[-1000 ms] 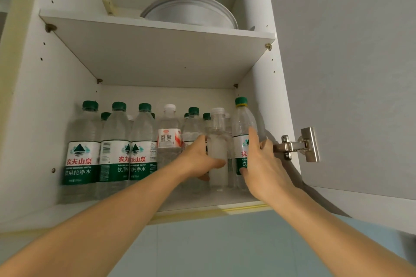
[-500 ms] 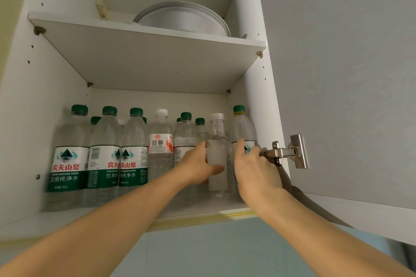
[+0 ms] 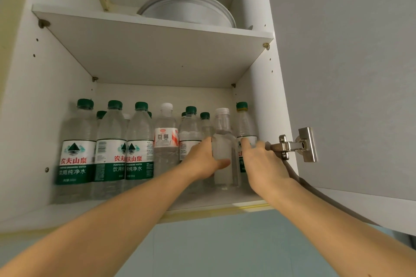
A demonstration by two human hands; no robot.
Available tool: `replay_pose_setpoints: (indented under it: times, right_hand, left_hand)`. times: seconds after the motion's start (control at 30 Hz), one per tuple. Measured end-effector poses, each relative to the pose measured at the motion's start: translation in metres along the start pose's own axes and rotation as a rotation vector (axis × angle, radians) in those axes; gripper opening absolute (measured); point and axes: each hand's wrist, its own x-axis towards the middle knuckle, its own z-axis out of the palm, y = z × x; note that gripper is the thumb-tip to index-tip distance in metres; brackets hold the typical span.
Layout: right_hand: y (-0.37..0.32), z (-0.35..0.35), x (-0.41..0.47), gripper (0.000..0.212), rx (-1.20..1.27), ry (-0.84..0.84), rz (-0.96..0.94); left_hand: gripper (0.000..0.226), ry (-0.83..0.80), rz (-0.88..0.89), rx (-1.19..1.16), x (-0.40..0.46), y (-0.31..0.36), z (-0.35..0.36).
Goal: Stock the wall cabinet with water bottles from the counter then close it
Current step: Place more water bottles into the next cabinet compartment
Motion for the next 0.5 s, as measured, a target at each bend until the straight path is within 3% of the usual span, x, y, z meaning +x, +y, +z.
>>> replay_pose_setpoints:
  times: [0.13,0.23,0.33,0.5]
  right_hand:
    - [-0.002,-0.004,-0.003,0.052,0.123,-0.085,0.04]
    - [-0.005,-0.001,-0.008,0.048,0.202,-0.055,0.002]
    - [-0.001,0.003,-0.009,0.069,0.305,-0.079,-0.037]
    - [0.005,0.011,-0.009,0.091,0.414,-0.174,-0.1]
  left_hand:
    - [0.035,0.015,0.012,0.096,-0.002,0.008,-0.008]
    - [0.056,0.144,0.118,0.306,0.002,0.017,-0.031]
    - [0.065,0.317,0.186,0.419,0.019,0.026,-0.061]
    - [0.074,0.305,0.062,0.558,0.058,0.021,-0.095]
